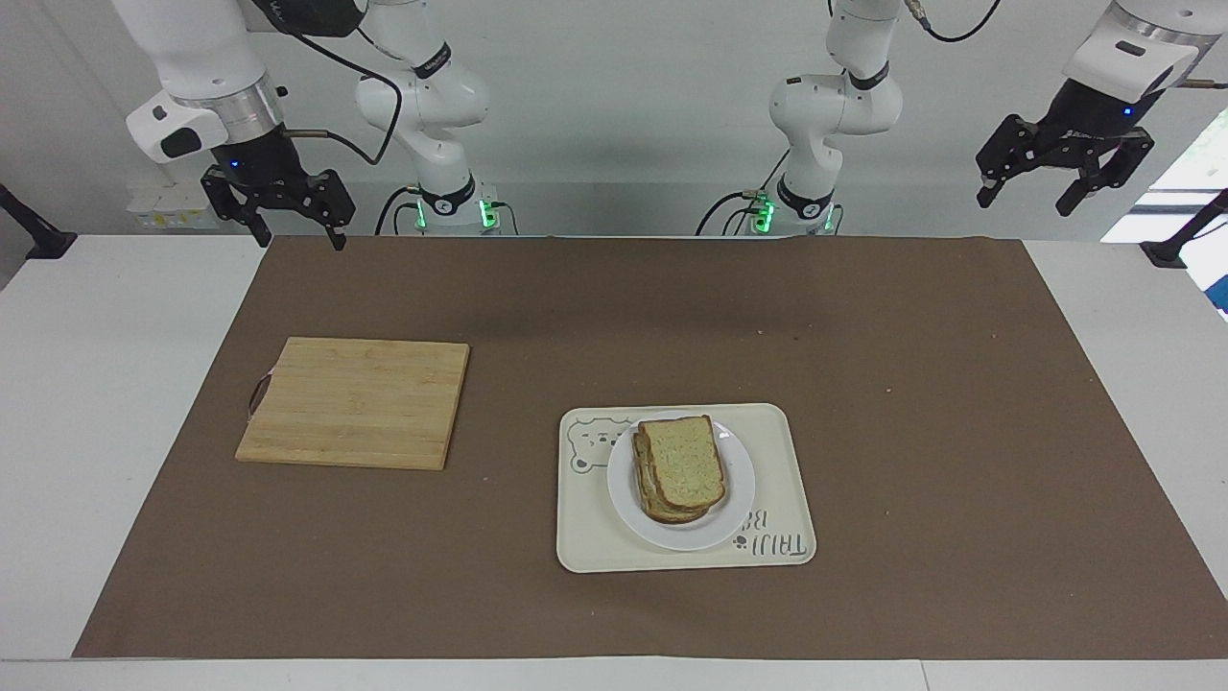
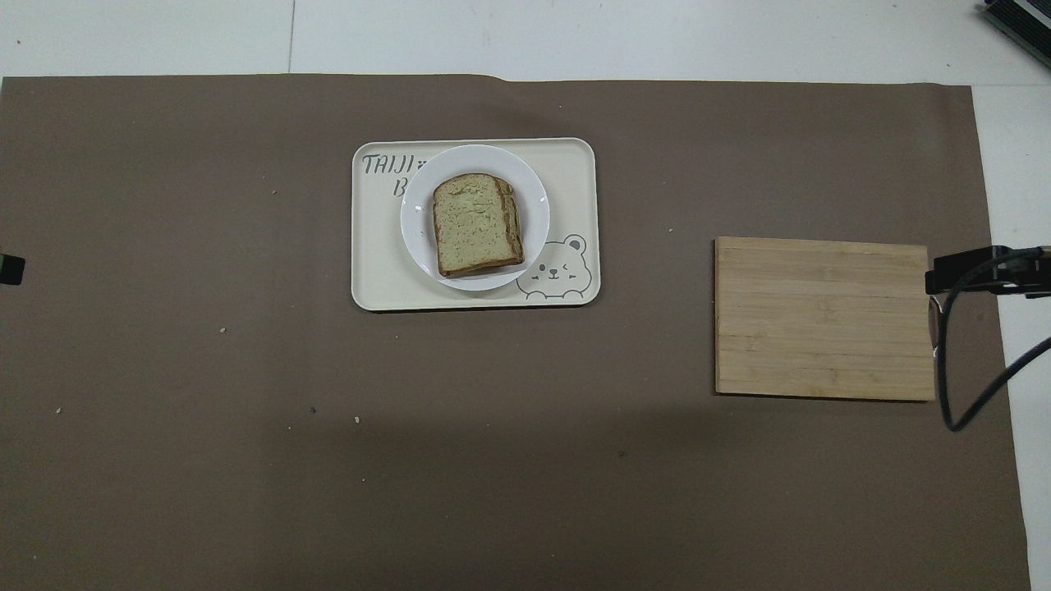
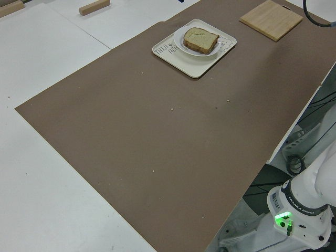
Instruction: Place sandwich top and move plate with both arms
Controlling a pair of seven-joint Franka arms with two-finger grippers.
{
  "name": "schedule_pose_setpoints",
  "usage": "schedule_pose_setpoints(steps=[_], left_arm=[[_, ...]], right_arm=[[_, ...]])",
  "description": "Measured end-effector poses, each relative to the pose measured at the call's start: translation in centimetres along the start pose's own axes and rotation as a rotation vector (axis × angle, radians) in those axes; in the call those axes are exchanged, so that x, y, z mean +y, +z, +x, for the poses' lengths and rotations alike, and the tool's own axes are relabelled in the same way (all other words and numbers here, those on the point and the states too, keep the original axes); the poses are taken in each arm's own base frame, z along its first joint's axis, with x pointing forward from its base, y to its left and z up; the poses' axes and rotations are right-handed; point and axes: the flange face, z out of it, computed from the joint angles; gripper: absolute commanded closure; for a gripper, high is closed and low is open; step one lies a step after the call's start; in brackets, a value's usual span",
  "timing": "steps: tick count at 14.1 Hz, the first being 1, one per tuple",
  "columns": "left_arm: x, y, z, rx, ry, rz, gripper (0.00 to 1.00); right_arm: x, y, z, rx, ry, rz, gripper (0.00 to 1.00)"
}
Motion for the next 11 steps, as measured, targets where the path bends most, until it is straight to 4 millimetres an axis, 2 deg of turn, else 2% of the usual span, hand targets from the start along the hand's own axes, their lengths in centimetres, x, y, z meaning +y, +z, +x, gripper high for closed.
schedule_pose_setpoints(steps=[11], left_arm=[[0.77, 0.44, -0.9, -0.075, 0.01, 0.01, 0.0]], right_arm=[[0.0, 0.0, 0.0, 0.0, 0.0, 0.0, 0.0]])
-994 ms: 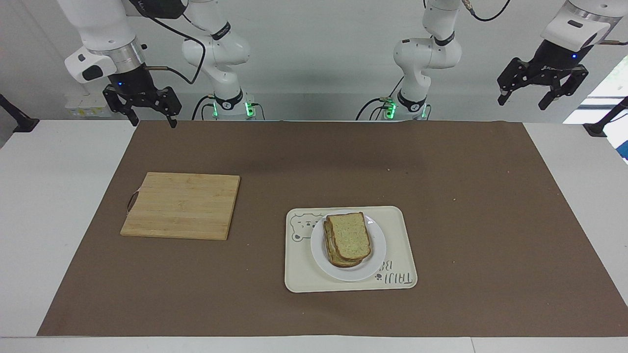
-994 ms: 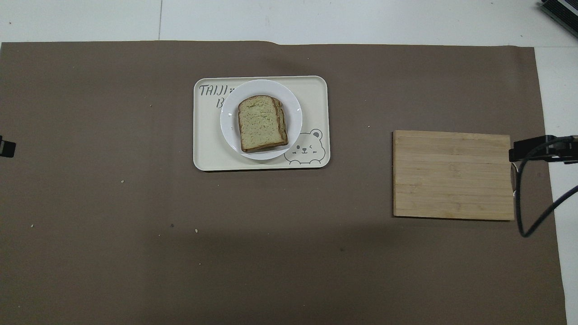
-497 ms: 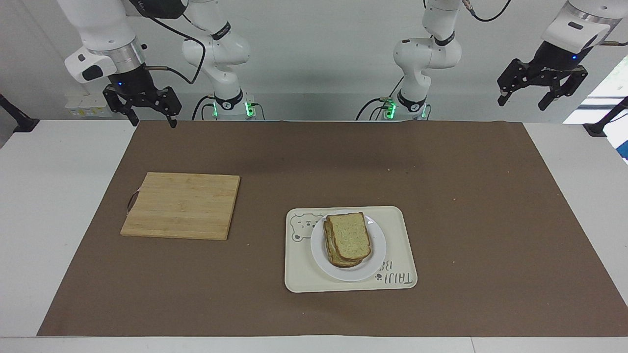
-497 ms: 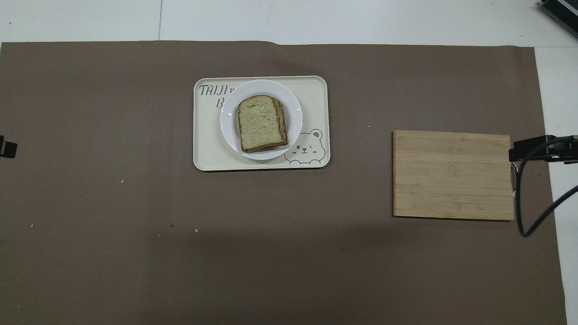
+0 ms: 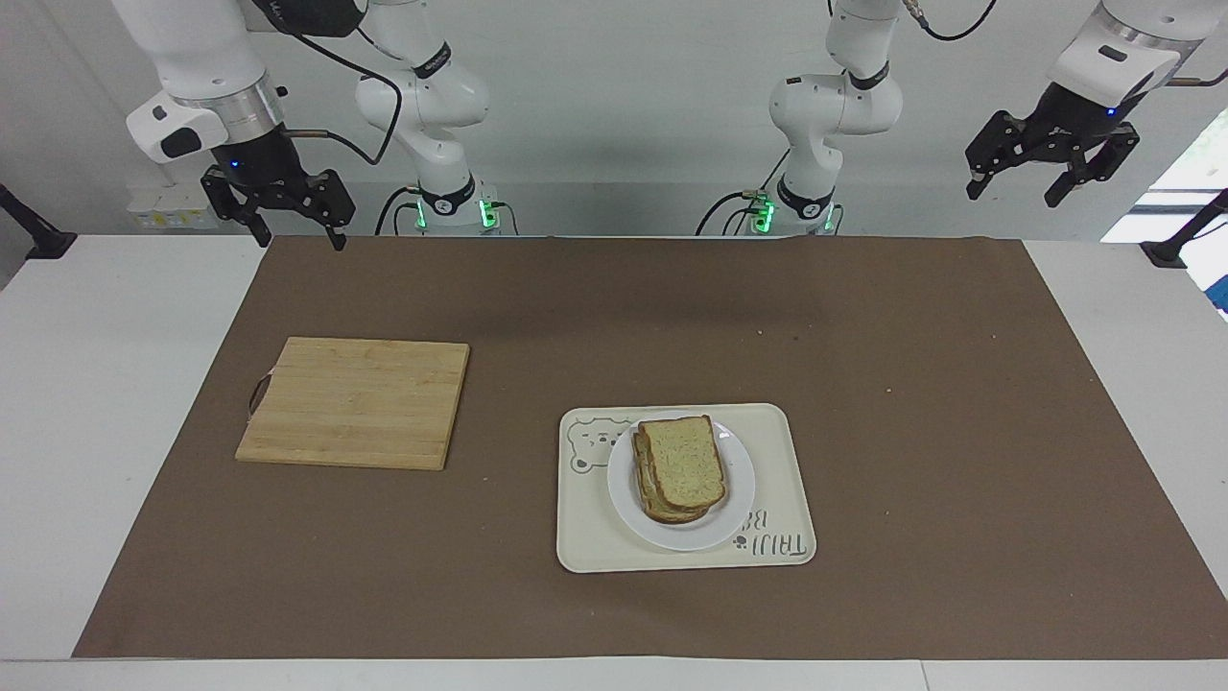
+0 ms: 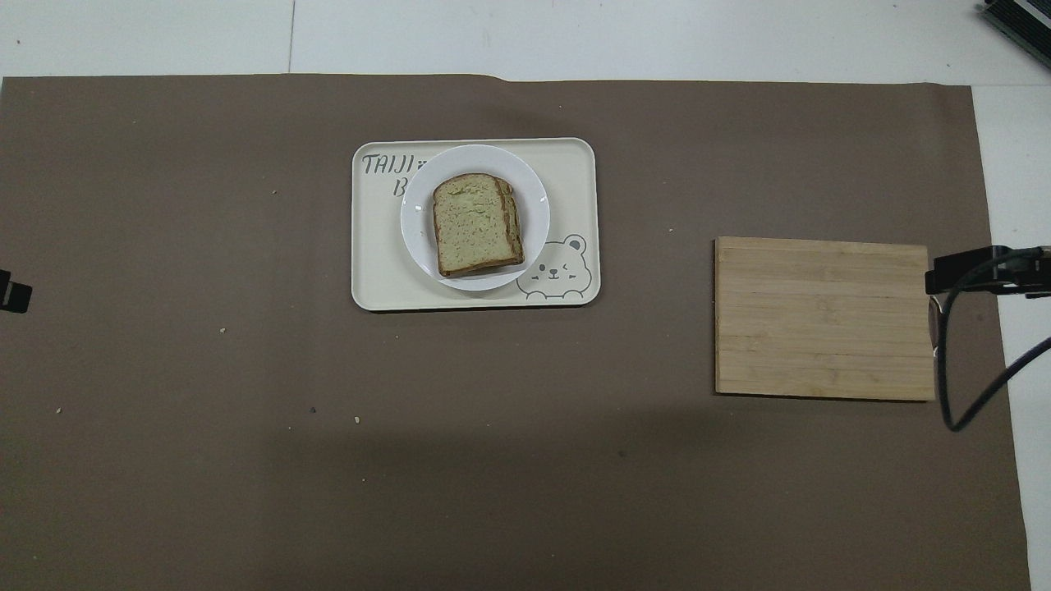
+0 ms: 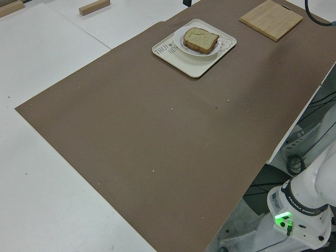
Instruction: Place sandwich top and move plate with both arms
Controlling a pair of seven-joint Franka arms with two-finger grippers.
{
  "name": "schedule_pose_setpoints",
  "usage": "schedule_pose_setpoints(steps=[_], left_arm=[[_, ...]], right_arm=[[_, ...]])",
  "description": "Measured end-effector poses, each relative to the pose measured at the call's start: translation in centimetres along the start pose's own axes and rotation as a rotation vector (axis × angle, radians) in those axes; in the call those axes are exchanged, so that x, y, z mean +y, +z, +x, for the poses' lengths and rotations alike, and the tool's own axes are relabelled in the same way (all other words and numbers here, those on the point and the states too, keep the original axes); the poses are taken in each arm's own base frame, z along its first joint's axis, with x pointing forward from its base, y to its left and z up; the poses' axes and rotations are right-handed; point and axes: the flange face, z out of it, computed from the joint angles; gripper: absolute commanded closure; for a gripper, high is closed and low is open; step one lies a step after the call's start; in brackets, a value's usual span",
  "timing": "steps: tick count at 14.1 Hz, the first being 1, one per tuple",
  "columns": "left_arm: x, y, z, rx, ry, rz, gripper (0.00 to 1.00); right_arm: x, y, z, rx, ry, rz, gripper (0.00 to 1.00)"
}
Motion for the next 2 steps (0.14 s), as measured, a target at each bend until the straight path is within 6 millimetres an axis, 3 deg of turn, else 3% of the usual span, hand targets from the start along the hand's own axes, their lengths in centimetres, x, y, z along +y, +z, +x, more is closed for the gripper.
schedule_pose_setpoints(steps=[2], left_arm=[[0.13, 0.0, 0.02, 0.0, 0.002, 0.0, 0.0]], right_arm=[[0.0, 0.0, 0.0, 0.0, 0.0, 0.0, 0.0]])
